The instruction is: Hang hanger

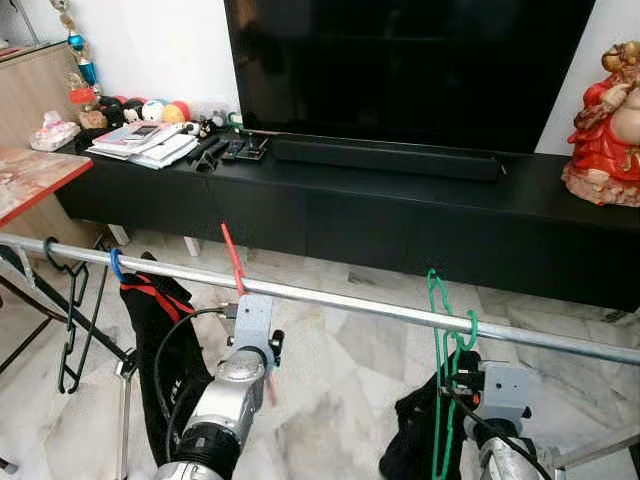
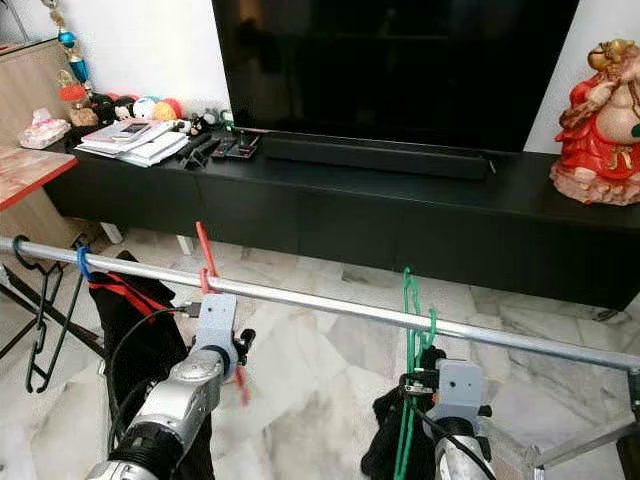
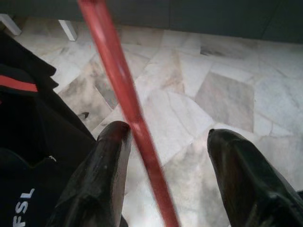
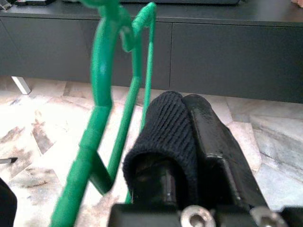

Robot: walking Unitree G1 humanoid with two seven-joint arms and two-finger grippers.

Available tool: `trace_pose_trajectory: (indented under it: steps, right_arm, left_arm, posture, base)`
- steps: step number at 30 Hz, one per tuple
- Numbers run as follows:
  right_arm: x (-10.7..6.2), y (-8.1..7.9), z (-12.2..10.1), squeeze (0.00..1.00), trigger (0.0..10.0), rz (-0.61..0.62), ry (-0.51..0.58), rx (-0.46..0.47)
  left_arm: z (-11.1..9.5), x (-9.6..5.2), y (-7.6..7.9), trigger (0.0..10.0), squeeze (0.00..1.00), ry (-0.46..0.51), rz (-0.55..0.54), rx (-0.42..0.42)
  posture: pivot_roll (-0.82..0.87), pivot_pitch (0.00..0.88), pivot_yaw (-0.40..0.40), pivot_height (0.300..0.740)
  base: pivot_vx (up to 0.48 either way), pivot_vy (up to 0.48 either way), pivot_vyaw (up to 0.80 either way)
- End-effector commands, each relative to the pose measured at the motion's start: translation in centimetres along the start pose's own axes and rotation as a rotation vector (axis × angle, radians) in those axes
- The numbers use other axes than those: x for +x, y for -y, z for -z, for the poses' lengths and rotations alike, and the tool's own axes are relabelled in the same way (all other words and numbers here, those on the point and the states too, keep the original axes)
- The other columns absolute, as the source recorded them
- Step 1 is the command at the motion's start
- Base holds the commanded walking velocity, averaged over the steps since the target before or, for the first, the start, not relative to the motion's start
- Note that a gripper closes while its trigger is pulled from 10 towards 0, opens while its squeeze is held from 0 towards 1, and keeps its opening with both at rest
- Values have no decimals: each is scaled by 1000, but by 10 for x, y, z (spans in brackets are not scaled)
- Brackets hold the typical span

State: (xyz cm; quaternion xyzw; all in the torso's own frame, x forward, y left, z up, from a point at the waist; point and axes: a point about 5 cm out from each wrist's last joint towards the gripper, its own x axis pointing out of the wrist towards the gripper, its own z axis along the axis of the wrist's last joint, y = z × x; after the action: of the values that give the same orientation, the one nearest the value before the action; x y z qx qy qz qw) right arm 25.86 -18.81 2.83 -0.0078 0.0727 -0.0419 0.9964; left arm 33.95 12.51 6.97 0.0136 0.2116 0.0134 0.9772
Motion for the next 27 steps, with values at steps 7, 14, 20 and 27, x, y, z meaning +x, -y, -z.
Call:
trace_pose_trajectory:
  steps: [7, 14, 20, 27]
  right_arm:
    - [4, -2, -5, 0, 10000, -16, 28, -10]
    - [4, -4, -4, 0, 10000, -20, 29, -10]
    - [3, -6, -2, 0, 10000, -27, 23, -8]
    - [4, -7, 0, 0, 10000, -29, 19, -6]
  left_arm:
    - [-21, -3, -3, 10000, 0, 87, -11, 18]
    - [-21, -13, -10, 10000, 0, 99, -37, 53]
    - [-16, -17, -13, 10000, 0, 86, -51, 68]
    - [-6, -13, -16, 0, 0, 24, -22, -52]
  posture:
    - [9, 30, 1, 740]
    - [14, 35, 3, 740]
    - [20, 37, 5, 740]
    - [12, 34, 9, 740]
  base:
    - [0, 0, 0]
    - [0, 0, 0]
    - [0, 0, 0]
    - [0, 0, 0]
